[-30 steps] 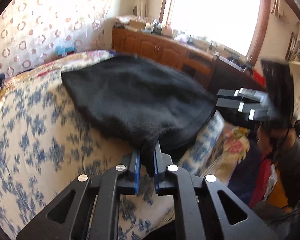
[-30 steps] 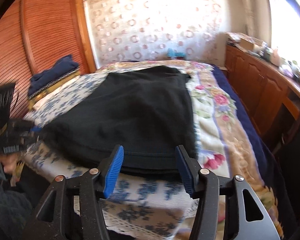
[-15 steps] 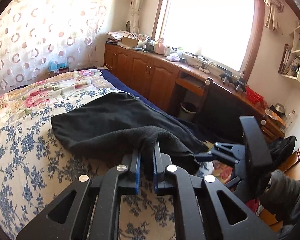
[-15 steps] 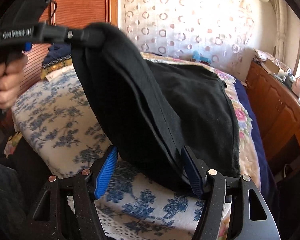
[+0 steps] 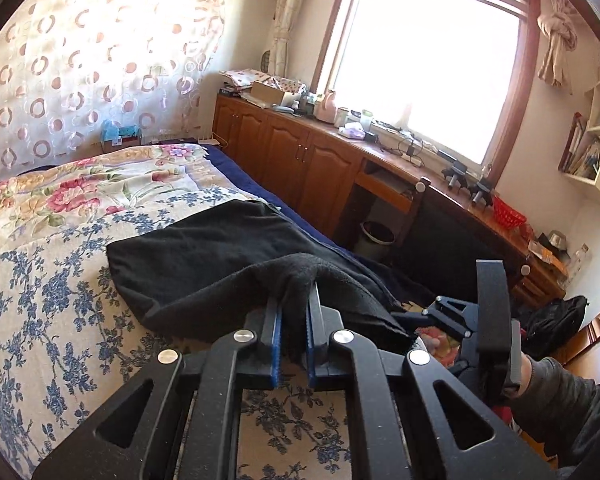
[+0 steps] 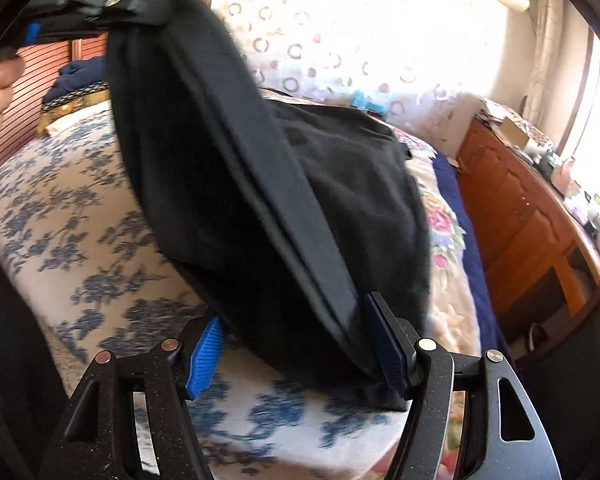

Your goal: Fold small clothes

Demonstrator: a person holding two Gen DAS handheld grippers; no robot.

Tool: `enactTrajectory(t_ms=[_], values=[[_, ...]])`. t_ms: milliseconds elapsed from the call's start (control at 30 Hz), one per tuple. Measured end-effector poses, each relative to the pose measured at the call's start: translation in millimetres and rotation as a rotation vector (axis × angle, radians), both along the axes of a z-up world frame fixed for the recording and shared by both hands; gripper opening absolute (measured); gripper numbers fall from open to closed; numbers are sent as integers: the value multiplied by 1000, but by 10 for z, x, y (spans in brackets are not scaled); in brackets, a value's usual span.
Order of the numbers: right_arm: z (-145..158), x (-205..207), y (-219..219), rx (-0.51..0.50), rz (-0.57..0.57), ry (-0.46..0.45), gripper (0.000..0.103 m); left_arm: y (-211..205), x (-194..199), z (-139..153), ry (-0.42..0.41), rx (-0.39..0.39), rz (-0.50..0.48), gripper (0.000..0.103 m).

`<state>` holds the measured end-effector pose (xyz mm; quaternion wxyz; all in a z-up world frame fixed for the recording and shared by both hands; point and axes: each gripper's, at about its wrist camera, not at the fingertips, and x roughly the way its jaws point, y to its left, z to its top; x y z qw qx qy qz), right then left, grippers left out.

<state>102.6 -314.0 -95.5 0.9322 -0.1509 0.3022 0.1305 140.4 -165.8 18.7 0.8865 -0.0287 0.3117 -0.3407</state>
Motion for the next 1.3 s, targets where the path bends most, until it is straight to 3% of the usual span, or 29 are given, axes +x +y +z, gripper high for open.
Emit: enactTrajectory(t_ms=[33, 100, 167, 267, 367, 533, 700, 733, 767, 833, 867, 933, 967, 1033, 1100, 1200, 1300], values=[[12, 30, -14, -3, -2, 2, 64, 54, 13, -7, 6, -10, 8, 10], [61, 92, -27, -12, 7, -1, 32, 132, 47, -20, 17, -26, 18, 10], [177, 171, -38, -17, 25, -17, 13, 215, 90, -32, 31, -44, 28, 10], [462, 301, -25, -28, 38, -89, 10, 330, 185, 3, 29, -53, 55, 10], [781, 551, 47, -28, 63, -151, 10, 436, 344, 41, 22, -47, 97, 10], [1046, 1175, 304, -78, 115, -208, 10, 576, 722, 7, 10, 8, 159, 10], [972, 1914, 550, -77, 164, -138, 10, 755, 1103, -148, 68, 17, 198, 18], [926, 2070, 563, -72, 169, -111, 10, 781, 1160, -193, 80, 18, 194, 25], [879, 2201, 584, -60, 168, -90, 10, 794, 1190, -218, 82, 21, 198, 40], [812, 2403, 544, -35, 156, -41, 10, 841, 1220, -237, 62, 34, 215, 53], [756, 2496, 540, -28, 145, -17, 10, 872, 1235, -243, 59, 36, 221, 67], [791, 2630, 440, -16, 134, 10, 10, 917, 1274, -261, 59, 27, 223, 78], [800, 2690, 429, -5, 131, 21, 10, 921, 1300, -285, 64, 34, 220, 78], [917, 2760, 404, 46, 112, 41, 22, 888, 1372, -367, 86, 64, 214, 78], [1045, 2834, 311, 113, 73, 48, 46, 845, 1432, -465, 109, 88, 212, 78], [1182, 2859, 97, 230, 12, 56, 58, 753, 1505, -611, 139, 116, 194, 78], [1269, 2916, -68, 285, -60, 40, 60, 663, 1591, -727, 176, 136, 178, 78]])
